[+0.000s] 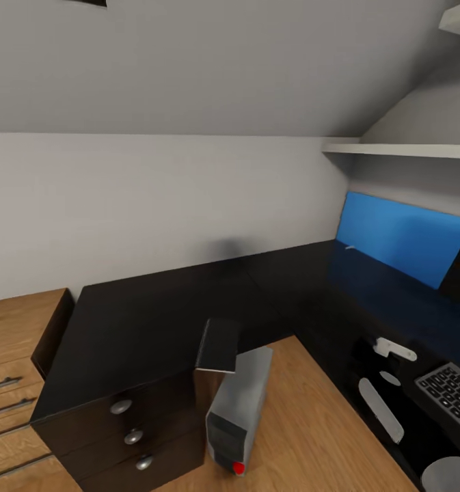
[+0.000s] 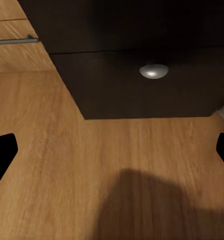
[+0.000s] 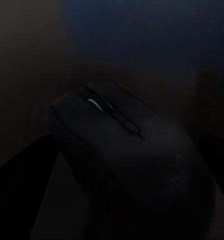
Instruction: In the bedroom, organize the workspace by keeping the computer under the desk, ensuring the monitor is on the desk, placing the keyboard on the desk next to the monitor, placing the mouse on the desk next to the keyboard, moving the folder from the swivel chair onto the desk next to the mouse, stacking the notebook on top of the folder with the pen on top of the notebook, and positioning the swivel chair next to the desk.
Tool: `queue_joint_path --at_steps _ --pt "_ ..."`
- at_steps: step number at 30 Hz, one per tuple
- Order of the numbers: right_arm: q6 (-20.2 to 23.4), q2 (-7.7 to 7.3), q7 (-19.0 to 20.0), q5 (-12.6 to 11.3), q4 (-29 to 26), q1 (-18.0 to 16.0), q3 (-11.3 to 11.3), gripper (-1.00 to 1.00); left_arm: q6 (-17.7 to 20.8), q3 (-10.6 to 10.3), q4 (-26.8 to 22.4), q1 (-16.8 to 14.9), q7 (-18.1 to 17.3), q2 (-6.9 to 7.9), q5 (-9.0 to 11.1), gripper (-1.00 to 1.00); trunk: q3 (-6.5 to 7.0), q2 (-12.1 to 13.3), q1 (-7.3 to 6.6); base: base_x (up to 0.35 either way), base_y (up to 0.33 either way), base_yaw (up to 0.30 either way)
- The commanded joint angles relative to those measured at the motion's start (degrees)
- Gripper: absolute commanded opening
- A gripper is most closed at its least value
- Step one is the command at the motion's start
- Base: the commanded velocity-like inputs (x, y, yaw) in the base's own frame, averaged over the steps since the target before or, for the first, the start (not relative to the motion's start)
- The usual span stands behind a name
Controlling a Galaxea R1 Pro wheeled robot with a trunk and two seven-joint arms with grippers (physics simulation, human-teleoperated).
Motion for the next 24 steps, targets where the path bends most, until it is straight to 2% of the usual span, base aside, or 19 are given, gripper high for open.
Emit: queue_joint_path --at_steps 1,5,11,18,19,20,22,24 --pt "0.10 -0.07 -0.02 -0.22 0.60 -0.10 0.16 -1.00 -0.31 -0.21 -0.06 0.01 0.25 0.05 0.59 1.00 -0.01 -0.03 0.00 0.000 0.000 -0.253" --pt "-0.11 0.03 1.52 0.00 2.76 -0.24 -0.09 -1.00 -0.33 -0.22 -0.06 0.01 0.25 0.04 0.59 1.00 0.07 -0.03 0.00 0.000 0.000 -0.130" --pt "-0.36 0.51 1.61 0.14 0.58 -0.27 0.23 -1.00 -0.39 -0.23 -0.06 0.01 0.25 0.11 0.65 1.00 0.08 -0.03 0.00 0.106 -0.036 -0.014" --pt "-0.41 1.21 1.34 0.40 1.46 -0.51 0.07 -1.00 -0.43 -0.23 -0.06 0.01 0.25 0.13 0.63 1.00 0.08 -0.03 0.00 0.141 -0.091 -0.001" --pt "-0.42 1.22 1.28 0.51 2.93 -1.30 0.06 -1.00 -0.44 -0.23 -0.06 0.01 0.25 0.10 0.61 1.00 0.08 -0.03 0.00 0.025 -0.017 0.000" --pt "-0.35 1.24 1.16 2.03 12.99 -7.15 0.06 -1.00 -0.46 -0.23 -0.06 0.01 0.25 0.05 0.59 1.00 0.08 -0.03 0.00 0.004 -0.003 0.000" --pt "-0.37 1.24 1.14 3.52 18.72 -10.11 0.05 -1.00 -0.46 -0.23 -0.06 0.01 0.25 0.05 0.59 1.00 0.08 -0.03 0.00 0.002 -0.002 0.000" --pt "-0.40 1.24 1.14 4.69 21.62 -11.54 0.05 -1.00 -0.44 -0.23 -0.06 0.01 0.25 0.05 0.59 1.00 0.08 -0.03 0.00 0.001 0.000 0.000"
